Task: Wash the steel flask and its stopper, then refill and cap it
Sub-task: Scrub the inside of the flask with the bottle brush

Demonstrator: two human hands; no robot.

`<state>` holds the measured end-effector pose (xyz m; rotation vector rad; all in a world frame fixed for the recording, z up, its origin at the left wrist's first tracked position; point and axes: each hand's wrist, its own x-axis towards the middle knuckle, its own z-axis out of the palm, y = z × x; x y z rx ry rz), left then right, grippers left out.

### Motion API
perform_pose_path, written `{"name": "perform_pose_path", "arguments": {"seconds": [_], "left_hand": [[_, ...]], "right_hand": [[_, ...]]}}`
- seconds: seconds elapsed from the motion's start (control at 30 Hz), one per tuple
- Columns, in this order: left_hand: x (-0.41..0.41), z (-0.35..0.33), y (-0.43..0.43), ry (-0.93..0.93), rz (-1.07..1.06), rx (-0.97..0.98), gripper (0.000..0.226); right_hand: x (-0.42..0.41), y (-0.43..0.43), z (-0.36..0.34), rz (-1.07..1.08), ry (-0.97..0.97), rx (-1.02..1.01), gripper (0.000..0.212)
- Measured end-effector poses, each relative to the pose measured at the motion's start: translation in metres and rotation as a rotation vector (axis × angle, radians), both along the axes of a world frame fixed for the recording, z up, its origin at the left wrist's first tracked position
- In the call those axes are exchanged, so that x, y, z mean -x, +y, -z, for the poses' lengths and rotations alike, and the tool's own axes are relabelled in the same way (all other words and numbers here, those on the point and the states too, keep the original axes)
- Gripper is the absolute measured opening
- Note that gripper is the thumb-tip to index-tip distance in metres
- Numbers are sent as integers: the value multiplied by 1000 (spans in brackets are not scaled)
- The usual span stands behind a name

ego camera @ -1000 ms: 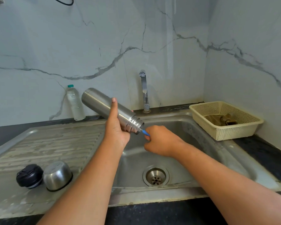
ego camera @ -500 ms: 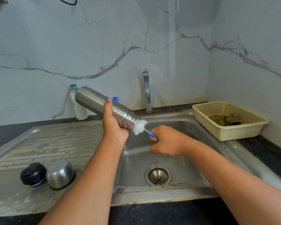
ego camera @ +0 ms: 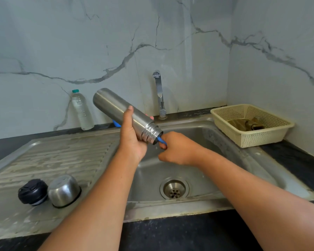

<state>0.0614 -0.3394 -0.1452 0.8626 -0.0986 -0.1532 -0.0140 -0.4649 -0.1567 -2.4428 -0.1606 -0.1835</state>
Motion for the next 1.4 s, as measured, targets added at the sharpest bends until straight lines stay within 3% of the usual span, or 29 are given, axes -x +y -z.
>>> {"name": "perform_pose_path", "arguments": {"seconds": [0.17, 0.3, 0.43, 0.57, 0.6, 0.73, 0.8, 0.97, 1.17, 1.3, 1.4], "left_hand": [[-4, -1, -7, 17, -115, -73, 68], [-5, 0, -12, 16, -234, -135, 39], [-5, -2, -14, 35, -183, -83, 36], [-4, -7, -9, -2, -82, 53, 84], [-6, -6, -6, 13, -88, 60, 86], [-16, -4, 12, 70, -121, 110, 50], [-20, -6, 20, 65, -149, 163, 43], [-5, 4, 1, 47, -24, 37, 44], [-12, -10, 15, 4, -116, 168, 37], [1, -2, 1, 5, -53, 74, 36], [-8, -11, 11, -9, -90, 122, 40]], "right_hand": [[-4, -11, 2, 157, -71, -3, 23], [-7, -11, 4, 230, -91, 39, 19], [-9, -12, 5, 258, -55, 65, 18], [-9, 0, 7, 161, -22, 61, 20], [-8, 4, 6, 124, -14, 68, 22], [-1, 2, 2, -1, 24, 73, 34], [2, -1, 2, -31, 45, 69, 37], [-1, 9, 2, -16, 38, 3, 36], [8, -4, 1, -53, 47, 5, 36], [2, 11, -1, -34, 25, -32, 36], [7, -2, 0, -46, 45, -49, 35]]}}
